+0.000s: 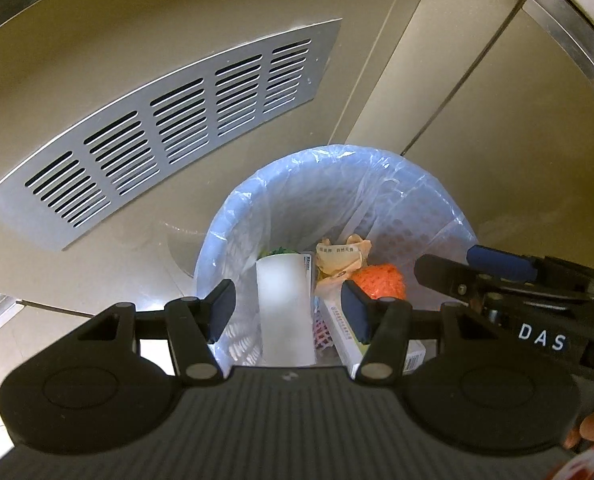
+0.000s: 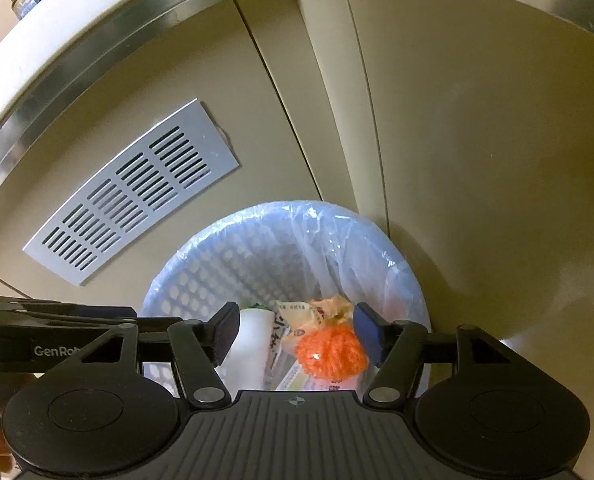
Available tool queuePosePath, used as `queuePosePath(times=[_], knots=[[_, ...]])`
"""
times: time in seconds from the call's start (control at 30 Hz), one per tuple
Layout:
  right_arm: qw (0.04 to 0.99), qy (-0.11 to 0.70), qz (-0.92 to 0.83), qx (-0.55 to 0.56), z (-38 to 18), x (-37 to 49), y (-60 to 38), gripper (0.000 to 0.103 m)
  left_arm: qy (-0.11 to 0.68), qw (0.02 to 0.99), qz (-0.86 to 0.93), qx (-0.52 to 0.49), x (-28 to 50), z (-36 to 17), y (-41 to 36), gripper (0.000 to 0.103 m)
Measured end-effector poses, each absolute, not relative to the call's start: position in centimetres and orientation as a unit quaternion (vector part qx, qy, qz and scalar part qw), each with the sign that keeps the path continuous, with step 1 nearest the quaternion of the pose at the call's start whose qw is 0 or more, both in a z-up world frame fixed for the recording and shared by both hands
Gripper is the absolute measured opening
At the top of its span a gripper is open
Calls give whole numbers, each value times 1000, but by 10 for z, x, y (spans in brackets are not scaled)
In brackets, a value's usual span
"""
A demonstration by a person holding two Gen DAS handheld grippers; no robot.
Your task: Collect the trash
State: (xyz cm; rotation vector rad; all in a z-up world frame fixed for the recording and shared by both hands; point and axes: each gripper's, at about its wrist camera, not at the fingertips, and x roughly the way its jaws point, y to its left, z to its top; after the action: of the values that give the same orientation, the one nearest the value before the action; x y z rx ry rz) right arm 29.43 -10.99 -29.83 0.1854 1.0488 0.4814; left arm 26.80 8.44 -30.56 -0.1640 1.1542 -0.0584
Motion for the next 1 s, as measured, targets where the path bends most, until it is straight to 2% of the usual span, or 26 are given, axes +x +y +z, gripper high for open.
queuePosePath(times=[0.53,1.0], knots=[[840,487,222,91,-290,278,-121,64,537,840,-23,-72,256,-297,79,55],[850,463,234,89,-261,244,-135,65,511,857,1,-71,214,-255,66,55]])
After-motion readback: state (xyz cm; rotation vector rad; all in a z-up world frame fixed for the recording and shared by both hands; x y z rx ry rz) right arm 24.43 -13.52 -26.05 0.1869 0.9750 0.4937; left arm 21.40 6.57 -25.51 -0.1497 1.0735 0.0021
